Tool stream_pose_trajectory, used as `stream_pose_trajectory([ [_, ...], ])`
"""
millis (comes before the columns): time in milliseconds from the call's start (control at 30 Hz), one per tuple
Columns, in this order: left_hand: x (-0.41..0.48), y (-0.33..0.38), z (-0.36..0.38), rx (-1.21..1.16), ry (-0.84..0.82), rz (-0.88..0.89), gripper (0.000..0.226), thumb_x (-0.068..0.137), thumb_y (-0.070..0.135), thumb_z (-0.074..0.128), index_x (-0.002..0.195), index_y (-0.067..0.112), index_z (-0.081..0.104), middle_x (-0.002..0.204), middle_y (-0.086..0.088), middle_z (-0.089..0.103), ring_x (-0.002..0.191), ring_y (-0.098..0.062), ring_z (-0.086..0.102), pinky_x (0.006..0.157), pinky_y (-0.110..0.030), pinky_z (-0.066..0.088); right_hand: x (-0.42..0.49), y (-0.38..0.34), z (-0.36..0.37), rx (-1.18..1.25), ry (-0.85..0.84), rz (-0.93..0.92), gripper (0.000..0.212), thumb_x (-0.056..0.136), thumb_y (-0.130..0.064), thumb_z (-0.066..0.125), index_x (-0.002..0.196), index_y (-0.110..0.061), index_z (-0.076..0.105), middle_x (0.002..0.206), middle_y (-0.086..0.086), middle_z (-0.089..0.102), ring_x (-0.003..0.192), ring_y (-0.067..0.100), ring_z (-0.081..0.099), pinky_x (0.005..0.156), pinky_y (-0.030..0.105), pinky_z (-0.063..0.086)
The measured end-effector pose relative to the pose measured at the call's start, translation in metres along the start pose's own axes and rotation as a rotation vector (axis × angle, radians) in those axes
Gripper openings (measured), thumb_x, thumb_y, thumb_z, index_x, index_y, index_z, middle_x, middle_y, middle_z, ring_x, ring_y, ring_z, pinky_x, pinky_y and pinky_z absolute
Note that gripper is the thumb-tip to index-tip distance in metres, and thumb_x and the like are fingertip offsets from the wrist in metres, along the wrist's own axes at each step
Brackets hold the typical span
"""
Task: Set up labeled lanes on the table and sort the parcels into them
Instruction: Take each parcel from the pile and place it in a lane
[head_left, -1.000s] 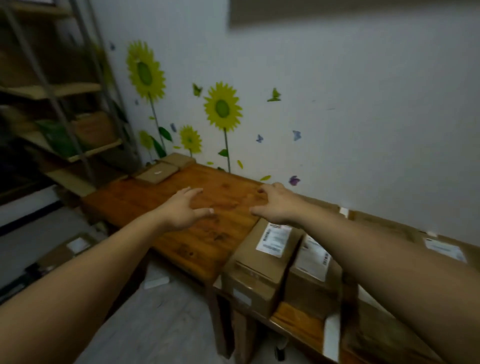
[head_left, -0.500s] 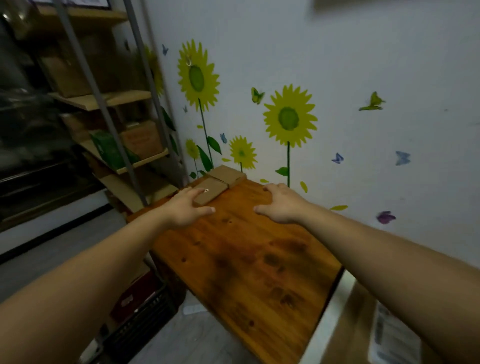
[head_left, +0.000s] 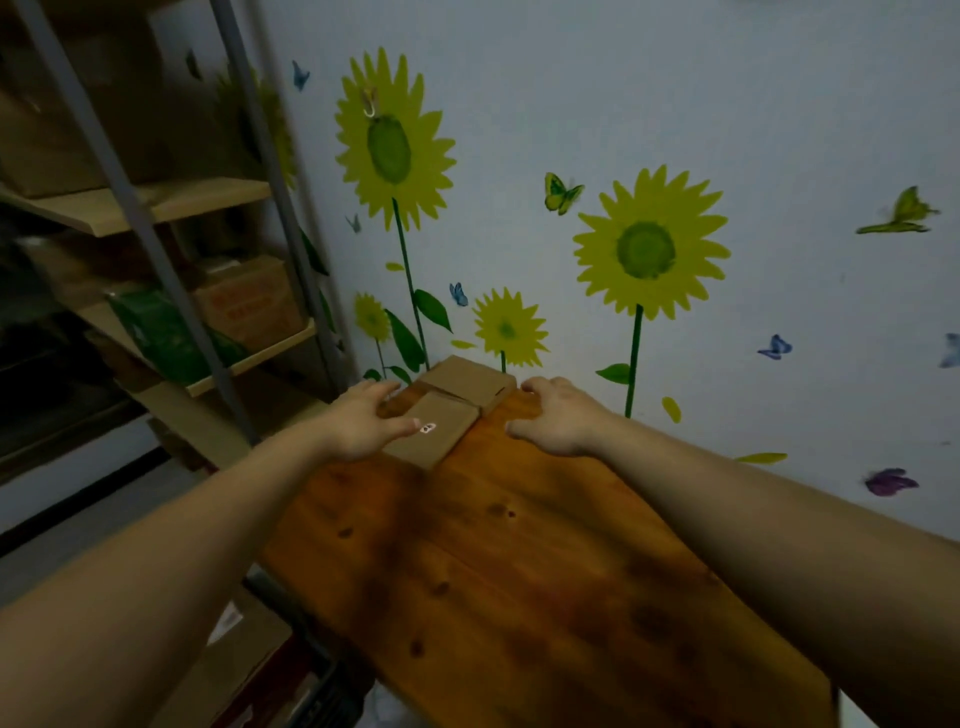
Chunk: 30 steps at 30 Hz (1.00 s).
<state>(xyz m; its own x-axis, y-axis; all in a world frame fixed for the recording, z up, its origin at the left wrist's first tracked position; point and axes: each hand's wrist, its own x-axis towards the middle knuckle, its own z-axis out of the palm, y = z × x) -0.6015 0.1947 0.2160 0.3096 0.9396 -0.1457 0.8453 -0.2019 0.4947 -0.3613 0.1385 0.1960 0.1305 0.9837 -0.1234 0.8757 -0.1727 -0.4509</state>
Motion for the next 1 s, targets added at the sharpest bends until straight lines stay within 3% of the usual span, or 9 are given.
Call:
stream_pose_trajectory([
  [67,0.028,-0.022,-0.014,-0.030,-0.040,0.019,0.075,0.084,0.048,0.060,0.147,0.028,0.023,0.156,-0.004,0.013,0.137,-0.030,0.028,0.110,-0.049,0.028,0.021,-0.018,0.009,0.021,0.014,0.032,0.081,0.082,-0.058,0.058,0.148,-0.023,0.026,0.144,0.012,0.036,0.128,0.031,0.042,0.099,0.033,0.036],
  [200,0.079,-0.062,-0.038,-0.008,-0.091,0.058,0.075,0.086,0.049,0.058,0.148,0.027,0.023,0.157,-0.004,0.014,0.141,-0.027,0.019,0.111,-0.043,0.022,0.060,-0.047,0.030,0.039,0.016,0.107,0.080,0.082,-0.060,0.056,0.147,-0.025,0.026,0.143,0.012,0.037,0.128,0.030,0.041,0.098,0.034,0.035],
  [367,0.134,-0.092,-0.041,-0.085,-0.171,0.050,0.072,0.087,0.045,0.058,0.147,0.026,0.024,0.154,-0.006,0.022,0.135,-0.027,0.031,0.104,-0.039,0.033,0.104,-0.057,0.056,0.024,-0.022,0.170,0.075,0.083,-0.060,0.054,0.146,-0.027,0.030,0.146,0.009,0.036,0.129,0.028,0.038,0.097,0.033,0.033],
  [500,0.180,-0.108,-0.022,-0.183,-0.259,0.028,0.058,0.089,0.037,0.058,0.140,0.026,0.035,0.127,0.001,0.044,0.093,-0.007,0.047,0.073,-0.024,0.040,0.152,-0.049,0.088,0.095,-0.037,0.208,0.071,0.083,-0.057,0.057,0.143,-0.027,0.035,0.145,0.009,0.039,0.128,0.028,0.040,0.100,0.038,0.035],
  [600,0.219,-0.119,-0.002,-0.215,-0.364,0.009,0.053,0.090,0.034,0.057,0.138,0.027,0.036,0.124,0.005,0.050,0.097,-0.011,0.050,0.081,-0.028,0.041,0.192,-0.041,0.124,0.163,-0.094,0.247,0.069,0.084,-0.053,0.060,0.143,-0.028,0.036,0.143,0.006,0.044,0.124,0.025,0.046,0.101,0.042,0.041],
  [700,0.253,-0.128,0.023,-0.193,-0.437,0.019,0.047,0.091,0.034,0.056,0.135,0.026,0.042,0.129,-0.002,0.055,0.106,-0.017,0.056,0.087,-0.033,0.048,0.223,-0.031,0.162,0.345,-0.141,0.282,0.054,0.087,-0.041,0.064,0.135,-0.027,0.044,0.135,0.003,0.052,0.114,0.019,0.053,0.088,0.031,0.044],
  [800,0.281,-0.139,0.053,-0.176,-0.472,-0.006,0.052,0.091,0.032,0.056,0.139,0.022,0.037,0.134,-0.005,0.049,0.115,-0.022,0.052,0.094,-0.042,0.047,0.238,-0.023,0.192,0.495,-0.194,0.365,0.066,0.088,-0.032,0.064,0.144,-0.022,0.030,0.140,0.007,0.047,0.119,0.023,0.052,0.086,0.030,0.044],
  [900,0.296,-0.155,0.082,-0.201,-0.490,-0.082,0.051,0.092,0.023,0.056,0.138,0.023,0.035,0.135,-0.004,0.047,0.099,-0.011,0.048,0.072,-0.024,0.044,0.244,-0.019,0.218,0.527,-0.267,0.436,0.084,0.089,-0.031,0.064,0.151,-0.024,0.008,0.144,0.010,0.043,0.121,0.026,0.052,0.086,0.032,0.046],
  [1000,0.303,-0.170,0.103,-0.236,-0.543,-0.138,0.055,0.091,0.022,0.056,0.141,0.023,0.033,0.138,-0.005,0.045,0.101,-0.011,0.051,0.074,-0.021,0.040,0.247,-0.023,0.234,0.573,-0.321,0.483,0.085,0.091,-0.033,0.061,0.152,-0.025,0.002,0.148,0.010,0.039,0.120,0.023,0.052,0.079,0.027,0.046],
])
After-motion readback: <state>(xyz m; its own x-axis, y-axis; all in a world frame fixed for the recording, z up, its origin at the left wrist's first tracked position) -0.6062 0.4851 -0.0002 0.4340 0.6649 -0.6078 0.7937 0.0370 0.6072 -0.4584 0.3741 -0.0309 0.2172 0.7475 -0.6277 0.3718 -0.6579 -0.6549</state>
